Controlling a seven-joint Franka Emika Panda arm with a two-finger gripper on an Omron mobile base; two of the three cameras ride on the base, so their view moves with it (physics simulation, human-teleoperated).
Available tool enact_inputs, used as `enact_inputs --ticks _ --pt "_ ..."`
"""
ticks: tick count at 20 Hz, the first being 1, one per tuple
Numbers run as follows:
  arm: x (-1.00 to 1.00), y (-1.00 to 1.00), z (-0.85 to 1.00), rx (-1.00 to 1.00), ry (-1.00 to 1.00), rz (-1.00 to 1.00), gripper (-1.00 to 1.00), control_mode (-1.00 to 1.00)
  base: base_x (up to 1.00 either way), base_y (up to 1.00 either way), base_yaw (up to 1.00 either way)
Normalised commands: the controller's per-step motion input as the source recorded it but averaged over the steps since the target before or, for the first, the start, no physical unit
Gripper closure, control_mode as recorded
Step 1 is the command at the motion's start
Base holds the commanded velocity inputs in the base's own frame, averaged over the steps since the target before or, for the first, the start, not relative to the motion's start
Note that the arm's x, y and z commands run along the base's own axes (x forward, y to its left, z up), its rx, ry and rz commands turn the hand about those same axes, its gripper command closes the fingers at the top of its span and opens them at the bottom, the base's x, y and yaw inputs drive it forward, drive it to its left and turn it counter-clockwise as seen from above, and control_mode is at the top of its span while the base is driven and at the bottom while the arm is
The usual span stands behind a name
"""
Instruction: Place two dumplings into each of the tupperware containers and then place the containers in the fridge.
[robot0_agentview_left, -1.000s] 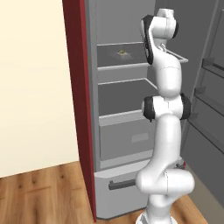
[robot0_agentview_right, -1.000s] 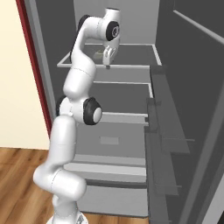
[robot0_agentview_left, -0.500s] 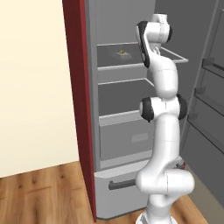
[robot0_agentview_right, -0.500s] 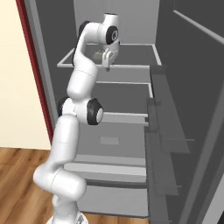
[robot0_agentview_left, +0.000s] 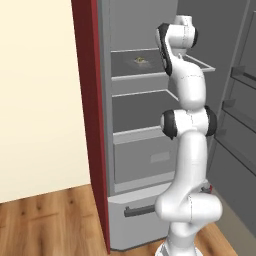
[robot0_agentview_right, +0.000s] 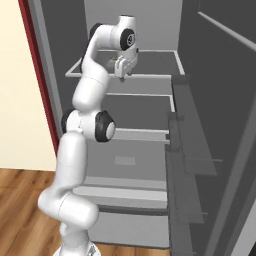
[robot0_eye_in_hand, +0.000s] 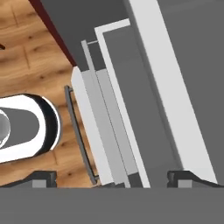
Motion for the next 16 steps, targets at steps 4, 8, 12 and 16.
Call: enact_inputs --ticks 4,8,12,16 --pt "0.14 0.0 0.6 0.01 0.32 -0.13 -1.0 -1.0 0.0 0.0 0.0" --pt "-0.69 -0.06 -0.26 0.02 0.22 -0.28 -1.0 -1.0 0.0 0.0 0.0" --pt "-1.0 -0.12 -0.23 0.08 0.0 -0.48 -1.0 -1.0 0.0 0.0 0.0" --pt "-0.94 0.14 -0.86 -0.1 -0.24 -0.49 -1.0 -1.0 0.0 0.0 0.0"
